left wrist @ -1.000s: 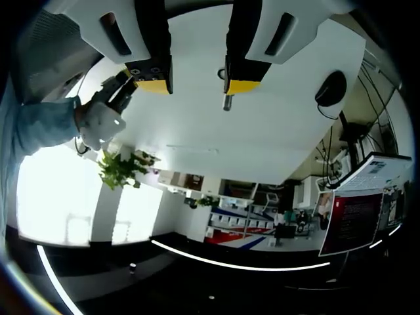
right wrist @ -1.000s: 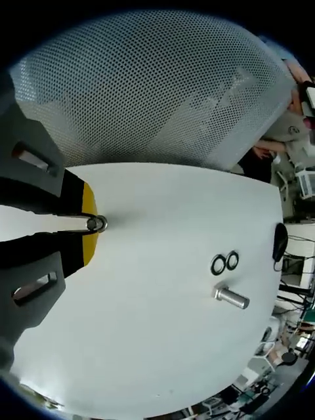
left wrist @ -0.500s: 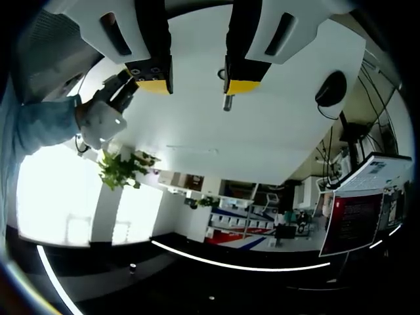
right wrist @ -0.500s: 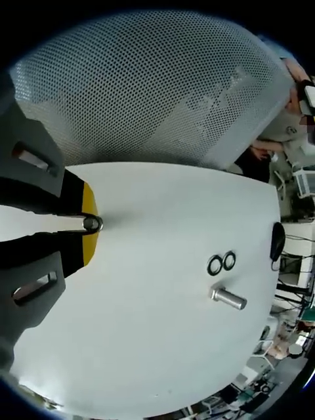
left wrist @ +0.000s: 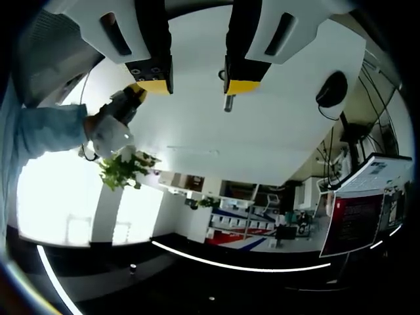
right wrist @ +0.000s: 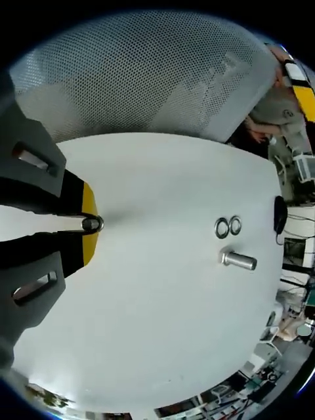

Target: Place the washer onto the threaded stud by aligning its center hole with the stud, sliding it down to the base, and recovering from edge contact or off-axis alignment until the washer reaches the visible bottom stop.

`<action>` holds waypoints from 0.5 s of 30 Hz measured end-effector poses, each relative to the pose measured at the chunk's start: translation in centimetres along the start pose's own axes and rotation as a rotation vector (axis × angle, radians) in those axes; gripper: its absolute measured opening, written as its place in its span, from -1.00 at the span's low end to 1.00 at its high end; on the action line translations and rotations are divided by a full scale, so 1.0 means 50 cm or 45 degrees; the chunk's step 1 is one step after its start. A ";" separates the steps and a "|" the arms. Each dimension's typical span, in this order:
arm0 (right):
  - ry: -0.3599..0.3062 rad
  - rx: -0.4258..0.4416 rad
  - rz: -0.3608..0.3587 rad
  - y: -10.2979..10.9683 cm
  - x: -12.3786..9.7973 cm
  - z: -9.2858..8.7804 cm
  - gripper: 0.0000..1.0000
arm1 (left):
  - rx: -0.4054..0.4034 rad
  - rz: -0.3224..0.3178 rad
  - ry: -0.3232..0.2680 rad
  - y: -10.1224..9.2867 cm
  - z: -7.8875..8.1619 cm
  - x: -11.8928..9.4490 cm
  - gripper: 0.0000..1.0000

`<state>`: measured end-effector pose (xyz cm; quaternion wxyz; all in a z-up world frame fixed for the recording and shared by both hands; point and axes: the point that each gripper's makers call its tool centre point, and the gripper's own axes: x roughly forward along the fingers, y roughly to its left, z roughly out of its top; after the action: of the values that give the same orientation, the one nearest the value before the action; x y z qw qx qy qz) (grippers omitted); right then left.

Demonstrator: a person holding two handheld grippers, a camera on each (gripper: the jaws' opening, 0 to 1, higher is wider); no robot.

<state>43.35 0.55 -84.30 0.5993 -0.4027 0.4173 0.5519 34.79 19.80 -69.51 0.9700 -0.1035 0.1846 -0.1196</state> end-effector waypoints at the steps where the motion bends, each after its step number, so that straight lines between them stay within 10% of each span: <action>1: 0.003 0.005 -0.002 -0.006 0.000 -0.002 -0.82 | 0.000 0.000 0.001 0.000 0.000 0.000 -0.42; 15: 0.026 0.075 -0.059 -0.082 0.007 -0.015 -0.82 | -0.009 0.003 0.021 0.003 -0.005 0.003 -0.42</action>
<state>47.43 -0.30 -84.80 0.6193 -0.4000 0.4300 0.5210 34.84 19.87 -69.82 0.9682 -0.1055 0.1932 -0.1185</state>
